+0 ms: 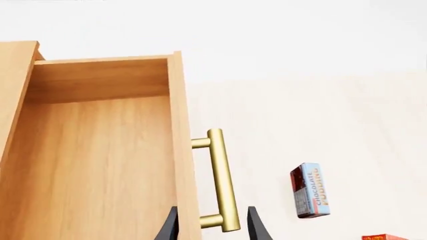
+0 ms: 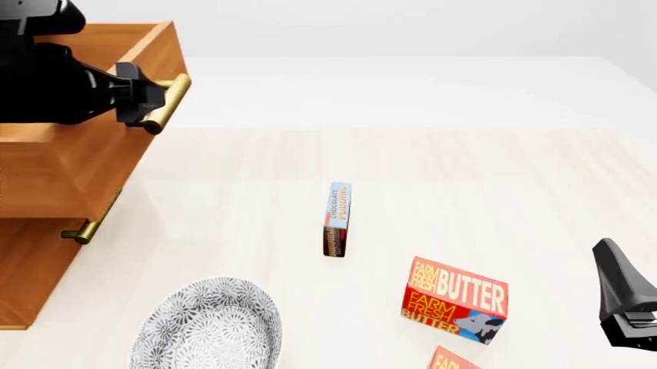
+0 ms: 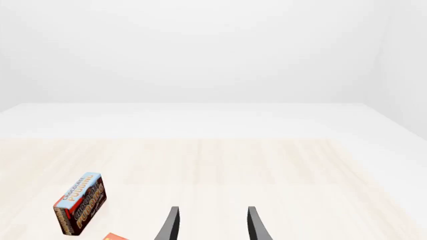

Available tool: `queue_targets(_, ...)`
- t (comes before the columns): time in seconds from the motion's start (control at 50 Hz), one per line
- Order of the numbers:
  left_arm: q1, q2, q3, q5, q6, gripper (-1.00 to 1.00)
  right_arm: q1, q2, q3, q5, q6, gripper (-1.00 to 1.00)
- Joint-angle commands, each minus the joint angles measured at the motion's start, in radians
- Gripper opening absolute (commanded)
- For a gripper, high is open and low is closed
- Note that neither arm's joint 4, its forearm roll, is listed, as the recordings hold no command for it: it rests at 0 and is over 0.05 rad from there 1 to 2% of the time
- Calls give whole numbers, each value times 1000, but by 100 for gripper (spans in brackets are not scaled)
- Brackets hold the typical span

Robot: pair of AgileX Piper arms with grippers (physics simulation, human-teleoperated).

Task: Put the chocolate pudding in the top drawer of the cabinet and close it.

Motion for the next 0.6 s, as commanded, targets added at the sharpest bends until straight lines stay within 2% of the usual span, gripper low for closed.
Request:
queue_targets(0.02, -16, 44, 13, -10, 22, 100, 0, 0, 0, 0, 0, 100)
queue_targets(0.6, -59, 44, 37, -55, 1, 100, 0, 0, 0, 0, 0, 100)
